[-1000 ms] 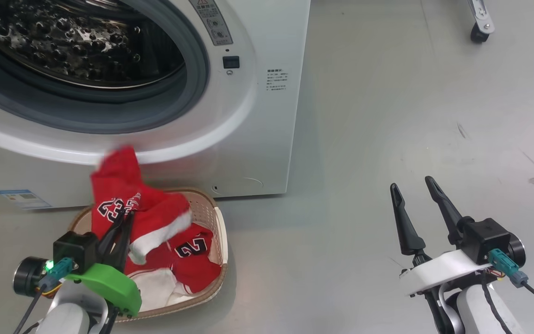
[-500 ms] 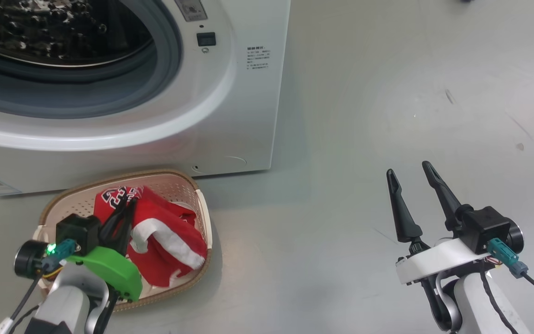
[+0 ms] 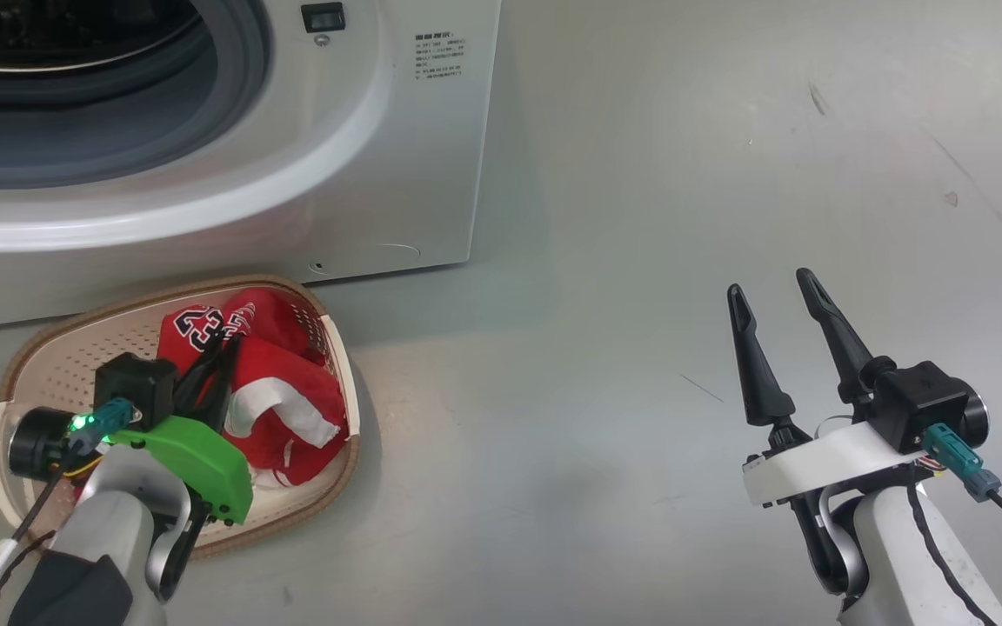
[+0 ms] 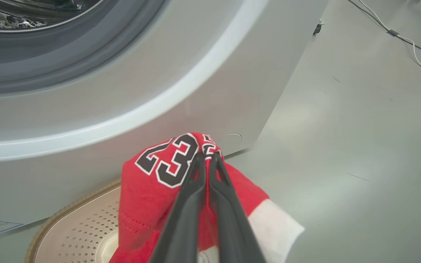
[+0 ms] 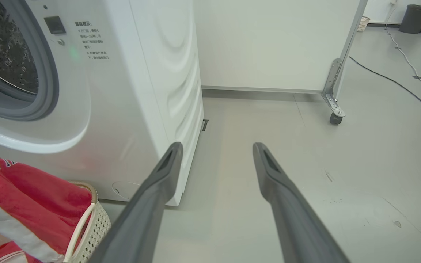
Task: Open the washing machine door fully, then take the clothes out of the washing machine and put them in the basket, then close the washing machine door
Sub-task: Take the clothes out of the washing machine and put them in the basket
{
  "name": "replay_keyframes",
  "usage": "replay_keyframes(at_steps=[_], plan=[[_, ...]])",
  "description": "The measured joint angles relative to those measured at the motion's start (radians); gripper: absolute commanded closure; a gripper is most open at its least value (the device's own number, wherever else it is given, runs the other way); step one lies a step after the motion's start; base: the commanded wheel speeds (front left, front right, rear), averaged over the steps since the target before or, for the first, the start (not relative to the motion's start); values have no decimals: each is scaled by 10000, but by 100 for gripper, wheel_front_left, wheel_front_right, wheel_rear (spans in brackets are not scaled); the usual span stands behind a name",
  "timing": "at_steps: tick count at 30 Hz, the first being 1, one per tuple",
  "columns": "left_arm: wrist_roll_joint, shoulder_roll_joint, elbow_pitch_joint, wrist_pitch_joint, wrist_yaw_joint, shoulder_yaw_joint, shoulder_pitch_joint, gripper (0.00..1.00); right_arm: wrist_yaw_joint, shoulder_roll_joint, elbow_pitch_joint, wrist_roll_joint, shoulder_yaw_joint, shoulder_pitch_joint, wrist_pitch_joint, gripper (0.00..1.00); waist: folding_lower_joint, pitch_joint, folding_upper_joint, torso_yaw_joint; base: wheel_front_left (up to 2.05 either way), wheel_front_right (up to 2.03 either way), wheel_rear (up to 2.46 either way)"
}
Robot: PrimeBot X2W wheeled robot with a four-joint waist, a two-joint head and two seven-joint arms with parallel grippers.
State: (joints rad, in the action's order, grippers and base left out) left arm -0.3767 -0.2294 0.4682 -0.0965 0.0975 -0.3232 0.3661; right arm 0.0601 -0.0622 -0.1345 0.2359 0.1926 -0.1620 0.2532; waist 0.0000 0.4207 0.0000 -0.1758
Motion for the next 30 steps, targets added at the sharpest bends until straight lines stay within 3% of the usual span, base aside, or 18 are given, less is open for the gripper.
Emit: replay_keyframes(at_steps=[11, 19, 30], plan=[[40, -153, 1141, 61, -61, 278, 508, 100, -4, 2, 121, -111, -107, -301, 0, 0, 0, 851, 0, -196, 0, 0, 0], [-35, -466, 2464, 59, -677, 966, 779, 100, -8, -33, 198, -255, -217, -379, 0, 0, 0, 1264, 0, -246, 0, 0, 0], [-251, -466, 3684, -117, -1319, 1509, 1483, 100, -10, -119, 384, -447, -267, -584, 0, 0, 0, 1795, 0, -144, 0, 0, 0]])
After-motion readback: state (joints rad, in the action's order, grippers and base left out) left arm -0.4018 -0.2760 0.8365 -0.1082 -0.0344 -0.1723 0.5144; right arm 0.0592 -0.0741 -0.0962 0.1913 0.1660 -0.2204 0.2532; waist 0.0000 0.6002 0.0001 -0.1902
